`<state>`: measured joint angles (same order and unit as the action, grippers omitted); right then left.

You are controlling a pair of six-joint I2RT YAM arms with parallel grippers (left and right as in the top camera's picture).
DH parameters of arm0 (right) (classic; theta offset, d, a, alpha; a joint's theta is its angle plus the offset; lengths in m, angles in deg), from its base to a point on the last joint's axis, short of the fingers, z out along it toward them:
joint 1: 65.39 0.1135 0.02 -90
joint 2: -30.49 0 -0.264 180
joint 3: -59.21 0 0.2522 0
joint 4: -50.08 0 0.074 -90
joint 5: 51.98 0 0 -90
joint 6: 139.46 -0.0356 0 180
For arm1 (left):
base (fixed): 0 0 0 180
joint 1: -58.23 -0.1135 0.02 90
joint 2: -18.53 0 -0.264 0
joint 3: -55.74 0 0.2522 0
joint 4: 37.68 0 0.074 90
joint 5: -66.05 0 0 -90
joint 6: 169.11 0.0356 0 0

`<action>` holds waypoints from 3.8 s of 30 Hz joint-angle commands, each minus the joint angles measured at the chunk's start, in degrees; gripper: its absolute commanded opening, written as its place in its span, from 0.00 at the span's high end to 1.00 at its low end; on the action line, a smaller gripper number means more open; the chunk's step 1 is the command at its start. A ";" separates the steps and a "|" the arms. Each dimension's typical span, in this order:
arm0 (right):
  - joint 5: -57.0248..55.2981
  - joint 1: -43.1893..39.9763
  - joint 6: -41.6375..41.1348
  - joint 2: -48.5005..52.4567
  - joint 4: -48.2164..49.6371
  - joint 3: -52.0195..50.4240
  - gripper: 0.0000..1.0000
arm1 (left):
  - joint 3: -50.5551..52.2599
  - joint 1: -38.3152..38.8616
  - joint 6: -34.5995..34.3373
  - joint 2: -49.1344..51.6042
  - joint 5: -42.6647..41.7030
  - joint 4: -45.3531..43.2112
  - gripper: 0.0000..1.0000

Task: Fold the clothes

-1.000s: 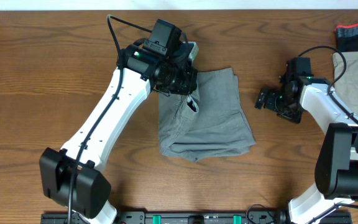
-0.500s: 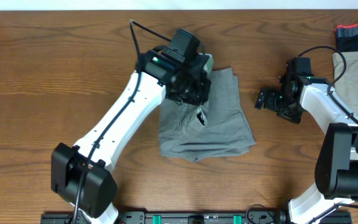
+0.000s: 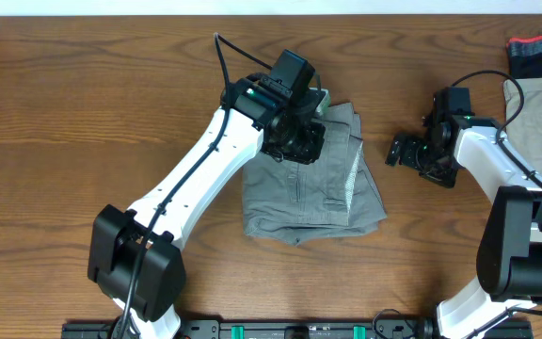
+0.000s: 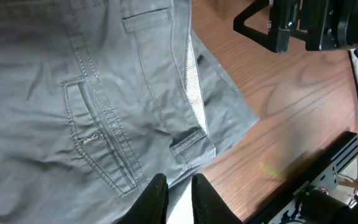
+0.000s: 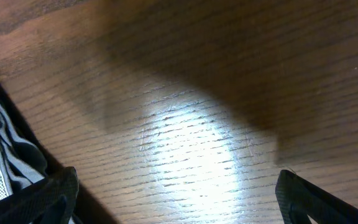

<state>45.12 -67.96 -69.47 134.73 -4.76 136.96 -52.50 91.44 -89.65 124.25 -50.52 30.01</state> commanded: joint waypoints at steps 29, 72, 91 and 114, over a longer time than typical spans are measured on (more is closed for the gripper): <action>14.34 10.80 0.28 -6.27 -9.90 7.82 0.23 | -0.02 -19.69 1.27 -1.01 10.10 9.27 0.02; 11.21 18.75 -6.34 4.85 -7.37 6.43 0.28 | 0.26 -19.69 1.29 -0.96 14.23 10.73 0.02; 11.96 18.75 -7.39 4.85 -1.90 3.61 0.57 | 0.26 -19.69 1.29 -0.96 14.23 10.73 0.02; 6.40 18.73 -0.17 4.66 -2.95 8.55 0.99 | 0.26 -19.69 1.29 -0.96 14.23 10.73 0.02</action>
<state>53.40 -49.53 -72.60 139.21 -7.01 142.27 -52.50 72.09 -88.71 124.20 -37.06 40.44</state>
